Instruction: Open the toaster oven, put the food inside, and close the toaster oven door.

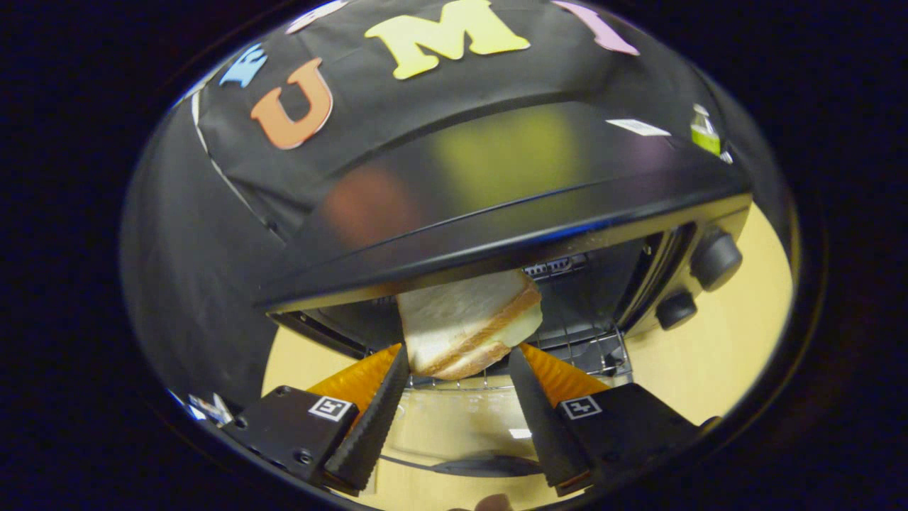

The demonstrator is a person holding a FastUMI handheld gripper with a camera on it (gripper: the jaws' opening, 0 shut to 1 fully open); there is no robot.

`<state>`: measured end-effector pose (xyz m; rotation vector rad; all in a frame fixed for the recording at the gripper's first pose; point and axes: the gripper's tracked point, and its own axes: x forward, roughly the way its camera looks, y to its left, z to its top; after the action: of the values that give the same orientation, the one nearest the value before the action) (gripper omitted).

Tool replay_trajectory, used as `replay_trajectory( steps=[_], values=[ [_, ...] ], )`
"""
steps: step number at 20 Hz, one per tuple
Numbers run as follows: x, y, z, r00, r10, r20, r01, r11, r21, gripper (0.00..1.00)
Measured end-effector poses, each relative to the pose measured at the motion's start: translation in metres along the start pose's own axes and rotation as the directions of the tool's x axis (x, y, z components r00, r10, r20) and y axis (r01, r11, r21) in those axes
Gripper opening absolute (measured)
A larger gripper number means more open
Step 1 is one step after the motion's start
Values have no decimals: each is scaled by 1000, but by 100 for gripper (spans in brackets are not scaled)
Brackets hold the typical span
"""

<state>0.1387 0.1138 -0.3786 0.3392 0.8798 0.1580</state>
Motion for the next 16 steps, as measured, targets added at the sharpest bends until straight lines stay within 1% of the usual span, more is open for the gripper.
replay_trajectory(
  steps=[3, 6, 8, 12, 16],
  values=[
    [-5, 0, -5, 998, -39, -52, 36, 998, -59, 93],
    [-26, -5, 1, 995, -97, -15, 95, 992, -83, 93],
    [-43, -1, 1, 996, -92, 9, 92, 992, -86, 92],
    [-96, 5, 6, 990, -91, 104, 104, 986, -129, 92],
    [-150, 11, -7, 982, -79, 174, 104, 985, -140, 93]
  ],
)
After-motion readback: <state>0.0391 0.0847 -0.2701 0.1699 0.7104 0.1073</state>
